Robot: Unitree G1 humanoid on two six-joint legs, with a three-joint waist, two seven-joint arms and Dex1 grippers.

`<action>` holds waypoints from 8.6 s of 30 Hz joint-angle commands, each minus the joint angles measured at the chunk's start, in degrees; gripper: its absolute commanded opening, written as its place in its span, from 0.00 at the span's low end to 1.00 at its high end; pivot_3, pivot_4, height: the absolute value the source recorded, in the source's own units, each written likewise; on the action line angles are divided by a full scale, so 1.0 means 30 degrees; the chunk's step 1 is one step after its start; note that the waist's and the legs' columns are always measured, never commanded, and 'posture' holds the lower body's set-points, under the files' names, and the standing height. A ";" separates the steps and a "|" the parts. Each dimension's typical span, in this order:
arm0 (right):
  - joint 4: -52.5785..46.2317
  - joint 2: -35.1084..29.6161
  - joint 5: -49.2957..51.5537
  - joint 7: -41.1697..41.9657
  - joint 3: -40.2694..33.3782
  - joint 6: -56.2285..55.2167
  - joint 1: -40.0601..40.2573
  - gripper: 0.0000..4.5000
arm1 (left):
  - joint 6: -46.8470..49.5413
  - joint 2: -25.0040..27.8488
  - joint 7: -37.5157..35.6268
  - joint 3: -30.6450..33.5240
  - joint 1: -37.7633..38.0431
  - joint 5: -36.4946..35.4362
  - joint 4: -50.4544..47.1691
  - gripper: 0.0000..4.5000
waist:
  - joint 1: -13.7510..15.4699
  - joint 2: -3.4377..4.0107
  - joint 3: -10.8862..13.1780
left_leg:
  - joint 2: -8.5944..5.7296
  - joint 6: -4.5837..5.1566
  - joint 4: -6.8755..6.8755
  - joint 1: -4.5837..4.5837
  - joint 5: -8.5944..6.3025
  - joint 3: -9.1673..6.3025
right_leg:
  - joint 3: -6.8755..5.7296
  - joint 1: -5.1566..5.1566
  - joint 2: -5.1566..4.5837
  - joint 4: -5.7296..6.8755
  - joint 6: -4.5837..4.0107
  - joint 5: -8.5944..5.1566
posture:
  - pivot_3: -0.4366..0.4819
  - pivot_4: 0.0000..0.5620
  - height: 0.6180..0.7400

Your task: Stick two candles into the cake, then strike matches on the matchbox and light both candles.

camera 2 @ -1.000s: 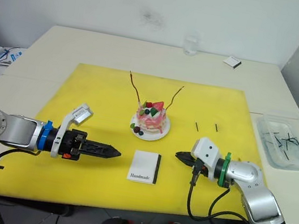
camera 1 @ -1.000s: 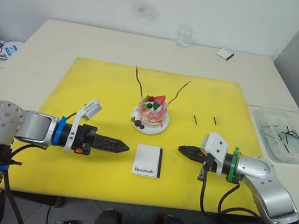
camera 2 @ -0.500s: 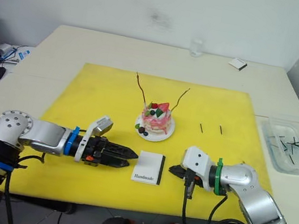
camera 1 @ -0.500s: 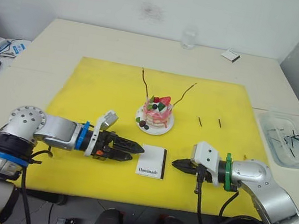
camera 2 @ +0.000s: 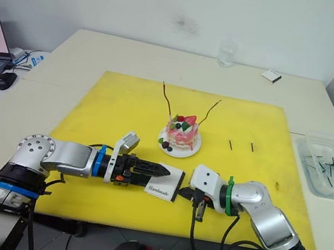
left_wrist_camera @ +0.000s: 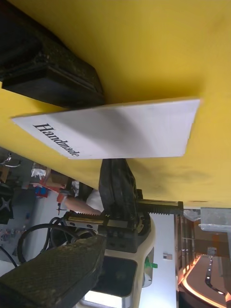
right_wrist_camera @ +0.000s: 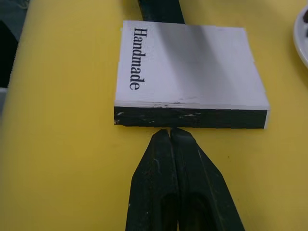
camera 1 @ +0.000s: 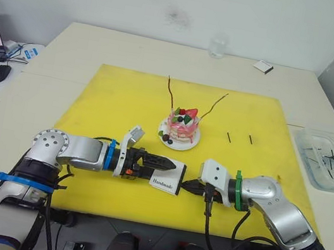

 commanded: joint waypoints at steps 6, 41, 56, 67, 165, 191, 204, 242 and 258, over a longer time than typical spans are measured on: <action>0.1373 -0.0182 -0.2147 -0.0746 0.0132 -0.1346 -0.0984 0.01 | -0.0115 -0.0570 0.0694 0.0032 0.0611 -0.0166 -0.0663 1.00 | 0.0008 0.0000 -0.0001 | -0.0001 0.0000 0.0000 0.0003 0.0000 0.0003 | -0.0003 0.0000 0.0002 0.0002 0.0000 0.0001 | 0.48 0.27 1.00; 0.2934 0.1816 -0.4626 0.0048 0.0812 -0.4476 -0.2087 0.01 | -0.1496 -0.1425 0.2861 0.1087 0.1945 -0.0166 -0.1745 1.00 | -0.0016 -0.0004 -0.0012 | 0.0016 -0.0003 -0.0021 0.0005 -0.0001 0.0005 | 0.0002 -0.0001 0.0007 -0.0033 -0.0030 0.0025 | 0.48 0.27 1.00; 0.6419 0.4289 -0.5651 -0.2373 0.0562 -0.4401 -0.4341 0.01 | -0.1221 -0.1657 0.3648 0.1682 0.2308 -0.0166 -0.1896 1.00 | -0.0039 -0.0003 -0.0012 | 0.0012 0.0000 -0.0029 0.0015 0.0003 0.0002 | -0.0005 -0.0005 0.0024 -0.0019 -0.0041 0.0036 | 0.48 0.27 1.00; 0.5685 0.4320 -0.5172 -0.1656 0.0656 -0.4270 -0.3853 0.01 | -0.1371 -0.1754 0.3765 0.1830 0.2530 -0.0166 -0.2152 1.00 | -0.0055 -0.0003 -0.0012 | 0.0018 -0.0001 -0.0031 0.0020 0.0002 0.0007 | -0.0003 -0.0005 0.0023 -0.0026 -0.0044 0.0034 | 0.48 0.27 1.00; 0.5297 0.9386 -0.2765 -1.6310 -0.7754 -0.0864 -0.1580 0.28 | -0.7700 -0.1471 -0.4235 0.3335 0.6928 0.3912 -1.4934 0.00 | -0.0282 -0.0002 -0.0001 | 0.0026 -0.0203 -0.0292 -0.0236 -0.0009 0.0013 | -0.0008 -0.0329 0.0128 -0.0066 -0.0009 -0.0050 | 0.48 0.27 1.00; 0.6987 0.9465 -0.1201 -1.5861 -0.8704 0.0527 -0.1712 0.00 | -1.0012 -0.0518 -0.3120 0.2527 0.7935 0.3530 -1.6144 0.00 | -0.0226 -0.0007 -0.0011 | 0.0030 -0.0197 -0.0266 -0.0157 -0.0006 0.0015 | -0.0007 -0.0270 0.0137 0.0005 -0.0013 -0.0048 | 0.48 0.27 1.00; -0.3987 -0.2066 0.4902 -0.0981 -0.8170 0.0381 0.1635 0.00 | -0.9191 -0.1178 -0.4892 0.0971 0.5370 0.6701 -1.3287 0.00 | -0.0123 0.0020 0.0006 | 0.0014 -0.0189 -0.0272 -0.0153 -0.0010 0.0024 | -0.0032 -0.0246 0.0149 -0.0041 -0.0008 -0.0054 | 0.48 0.27 1.00; -0.3341 -0.2541 0.3712 0.0773 -0.6559 -0.4178 -0.0917 0.00 | -0.5794 -0.2559 -0.7891 0.2240 0.1435 0.7640 -0.9526 0.00 | -0.0213 0.0005 0.0008 | 0.0033 -0.0196 -0.0254 0.0008 -0.0005 0.0017 | -0.0020 -0.0101 0.0167 0.0005 -0.0025 -0.0051 | 0.48 0.27 1.00; -0.3382 -0.2777 0.3117 0.0967 -0.5334 -0.3872 -0.0619 0.00 | -0.5538 -0.2663 -0.8119 0.2498 0.1382 0.7244 -0.9497 0.00 | -0.0215 0.0005 0.0008 | 0.0034 -0.0196 -0.0246 0.0010 -0.0005 0.0015 | -0.0023 -0.0098 0.0168 0.0013 -0.0025 -0.0051 | 0.48 0.27 1.00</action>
